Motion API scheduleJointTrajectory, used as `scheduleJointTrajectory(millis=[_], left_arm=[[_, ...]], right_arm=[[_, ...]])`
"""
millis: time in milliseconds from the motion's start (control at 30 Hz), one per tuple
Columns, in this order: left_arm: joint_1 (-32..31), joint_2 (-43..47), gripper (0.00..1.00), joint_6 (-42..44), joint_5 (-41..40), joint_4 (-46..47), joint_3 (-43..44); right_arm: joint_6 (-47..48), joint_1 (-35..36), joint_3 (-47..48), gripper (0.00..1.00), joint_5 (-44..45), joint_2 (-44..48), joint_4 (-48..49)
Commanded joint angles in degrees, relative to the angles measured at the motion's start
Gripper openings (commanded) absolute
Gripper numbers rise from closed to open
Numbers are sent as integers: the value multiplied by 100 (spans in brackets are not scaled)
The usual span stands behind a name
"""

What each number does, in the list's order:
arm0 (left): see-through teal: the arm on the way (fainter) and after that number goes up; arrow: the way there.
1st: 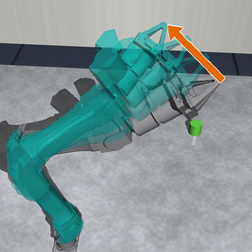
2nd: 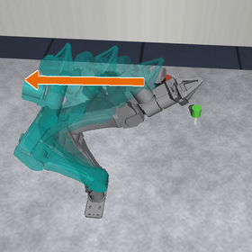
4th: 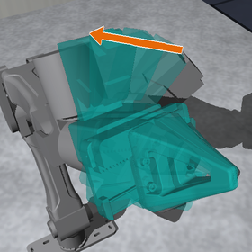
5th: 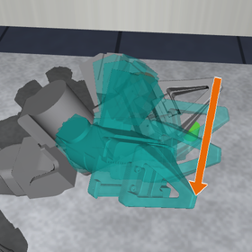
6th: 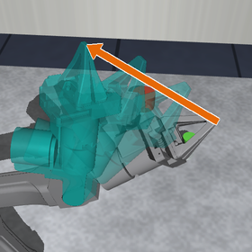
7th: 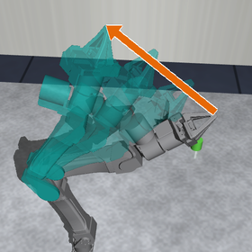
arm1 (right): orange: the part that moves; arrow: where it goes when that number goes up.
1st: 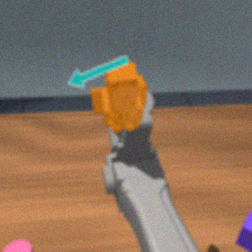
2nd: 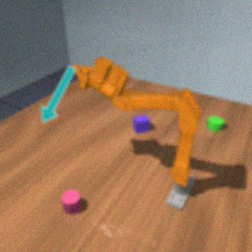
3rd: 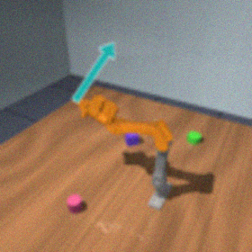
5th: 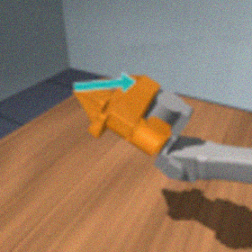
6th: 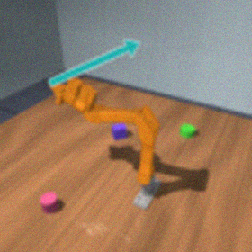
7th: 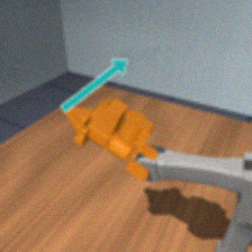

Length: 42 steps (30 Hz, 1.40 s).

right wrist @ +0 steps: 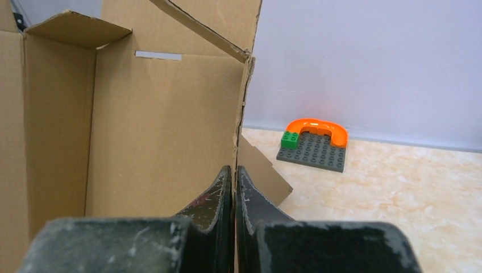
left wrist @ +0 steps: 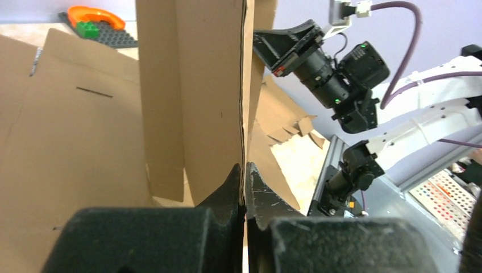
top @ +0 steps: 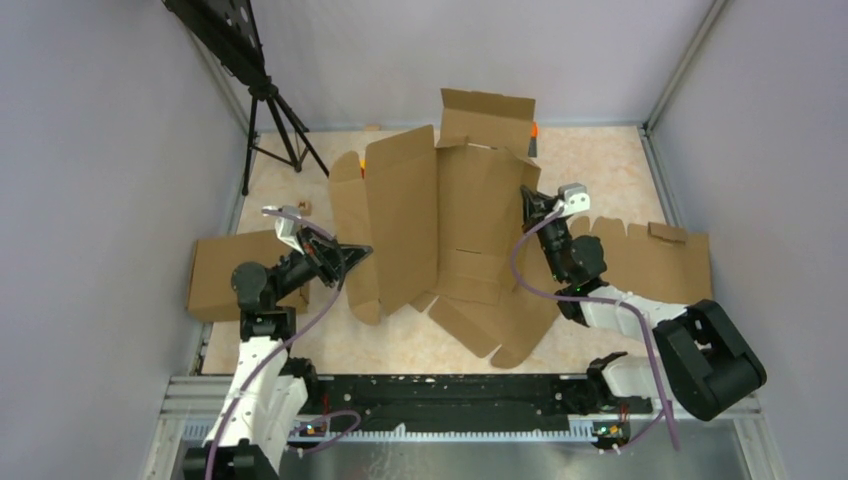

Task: Fold the paper box
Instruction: Fold the paper box at the center of the board.

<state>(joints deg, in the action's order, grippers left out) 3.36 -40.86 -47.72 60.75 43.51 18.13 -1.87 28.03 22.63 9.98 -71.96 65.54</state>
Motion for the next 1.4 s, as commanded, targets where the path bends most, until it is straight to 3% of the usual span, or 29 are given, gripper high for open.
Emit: scheduleJointTrajectory(millis=[0, 167, 367, 533, 733, 1167, 1367], left_arm=[[-72, 250, 4, 1473, -505, -2599, 318], [-72, 45, 10, 3109, -1173, -5056, 1085], [-72, -558, 19, 3591, -1549, -5723, 1608], [-73, -329, 43, 4287, -2454, -6664, 2145], [-76, 350, 61, 4190, -2433, -6463, 1916], [-76, 1023, 67, 4381, -2920, -6840, 2015], [-73, 1139, 78, 4179, -2904, -7087, 2526]], right_arm=[[365, 203, -164, 0, -299, -89, 466], [511, 283, -224, 0, -413, -81, 589], [791, 405, -297, 0, -649, -28, 678], [914, 405, -423, 0, -771, 126, 662], [948, 405, -600, 0, -881, 170, 965], [1122, 409, -1023, 0, -1063, -38, 2017], [1068, 405, -1150, 0, -821, -267, 2345]])
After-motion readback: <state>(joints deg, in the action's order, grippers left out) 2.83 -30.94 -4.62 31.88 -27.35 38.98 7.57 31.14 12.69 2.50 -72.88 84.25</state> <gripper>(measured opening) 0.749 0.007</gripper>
